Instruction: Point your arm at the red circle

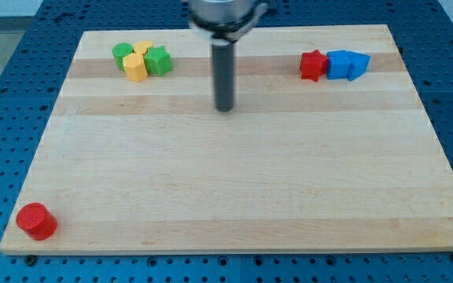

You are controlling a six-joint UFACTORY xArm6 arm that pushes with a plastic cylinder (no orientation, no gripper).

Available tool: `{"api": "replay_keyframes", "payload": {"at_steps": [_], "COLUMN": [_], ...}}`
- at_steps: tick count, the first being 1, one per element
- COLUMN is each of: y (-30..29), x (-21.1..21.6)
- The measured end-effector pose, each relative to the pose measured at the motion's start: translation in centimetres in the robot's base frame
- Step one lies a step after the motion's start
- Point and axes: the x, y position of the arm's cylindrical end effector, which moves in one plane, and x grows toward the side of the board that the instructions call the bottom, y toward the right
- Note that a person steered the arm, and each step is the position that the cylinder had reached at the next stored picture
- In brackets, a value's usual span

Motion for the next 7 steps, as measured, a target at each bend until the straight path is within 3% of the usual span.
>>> {"api": "replay_keyframes", "payload": {"at_steps": [4, 5, 7], "y": [-21.1, -23.9, -25.7], "x": [9.5, 12.4, 14.0]}}
